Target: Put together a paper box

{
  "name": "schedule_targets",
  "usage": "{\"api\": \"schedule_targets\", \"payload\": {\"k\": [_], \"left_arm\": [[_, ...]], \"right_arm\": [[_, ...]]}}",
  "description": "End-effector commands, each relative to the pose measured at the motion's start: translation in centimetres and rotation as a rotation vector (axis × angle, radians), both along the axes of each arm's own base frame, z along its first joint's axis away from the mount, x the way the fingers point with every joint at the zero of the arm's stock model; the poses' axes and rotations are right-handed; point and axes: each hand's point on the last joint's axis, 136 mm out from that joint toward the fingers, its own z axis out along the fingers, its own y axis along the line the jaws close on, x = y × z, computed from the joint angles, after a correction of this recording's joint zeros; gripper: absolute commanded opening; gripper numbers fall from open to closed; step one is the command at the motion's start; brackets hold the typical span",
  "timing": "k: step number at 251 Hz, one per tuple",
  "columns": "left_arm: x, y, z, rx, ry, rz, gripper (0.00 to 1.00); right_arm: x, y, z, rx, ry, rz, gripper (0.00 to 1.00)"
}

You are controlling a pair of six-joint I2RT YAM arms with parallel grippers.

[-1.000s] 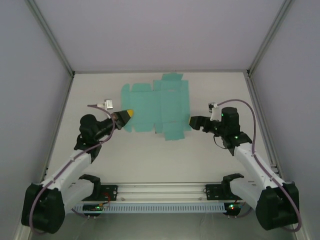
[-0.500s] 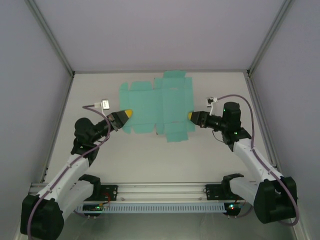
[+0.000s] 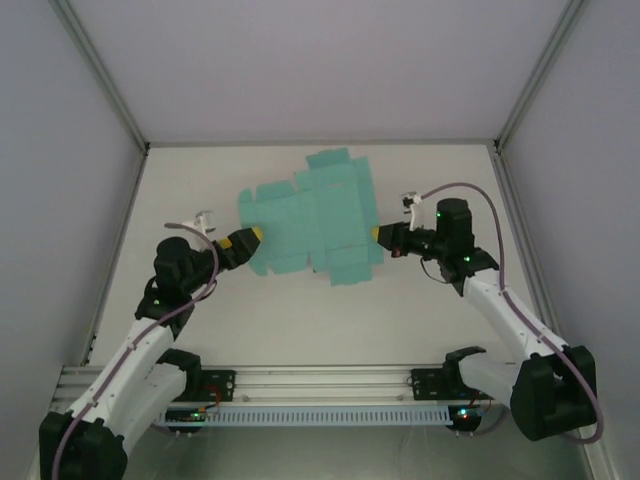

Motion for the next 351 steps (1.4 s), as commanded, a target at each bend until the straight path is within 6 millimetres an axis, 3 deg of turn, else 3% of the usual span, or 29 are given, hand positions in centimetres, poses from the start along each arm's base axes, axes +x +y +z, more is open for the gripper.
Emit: {"api": "schedule_targets", "payload": {"k": [1,19,37,82,111,172,206,232,272,305,351], "left_arm": [[-0.7,4.1,-3.8,0.248,0.142,0.162,1.0],[-1.1,3.9,-3.9,0.263,0.152,0.138,1.0],[-1.1,2.5,-3.2,0.22,0.123,0.065,1.0],[0.2,-1.4,-1.4,0.088,0.064,-0.096,1.0],[1.4,-4.4,0.0,0.007,0.036,-0.204,1.0],[4.7,-12.4,3.1,-0.023,-0.01,-0.419,1.0],[7.2,-15.1,3.8,-0.038,-0.011,-0.462,1.0],[9.4,-15.5,2.0,0.018,0.036,-0.426,1.0],[12.1,-14.1,-1.3,0.137,0.103,-0.308,1.0],[13.5,-12.8,-1.9,0.155,0.131,-0.232,0.85],[12.9,-13.4,-2.6,0.182,0.138,-0.267,0.56]], "right_arm": [[0.7,-2.5,-5.3,-0.384,-0.025,-0.06,0.0],[1.6,-3.1,-7.1,-0.572,-0.101,-0.076,0.0],[2.5,-3.0,-8.1,-0.692,-0.171,-0.086,0.0],[4.3,-0.9,-8.2,-0.782,-0.394,-0.071,0.0],[5.1,-0.5,-7.9,-0.842,-0.493,-0.1,0.0],[4.5,1.8,-8.3,-0.87,-0.576,-0.011,0.0],[4.2,2.4,-8.8,-0.87,-0.578,0.028,0.0],[4.0,2.8,-8.6,-0.839,-0.607,0.024,0.0],[2.4,4.1,-8.5,-0.762,-0.67,0.12,0.0],[2.1,4.1,-8.5,-0.752,-0.713,0.12,0.0],[2.7,3.5,-8.6,-0.785,-0.707,0.083,0.0]]}}
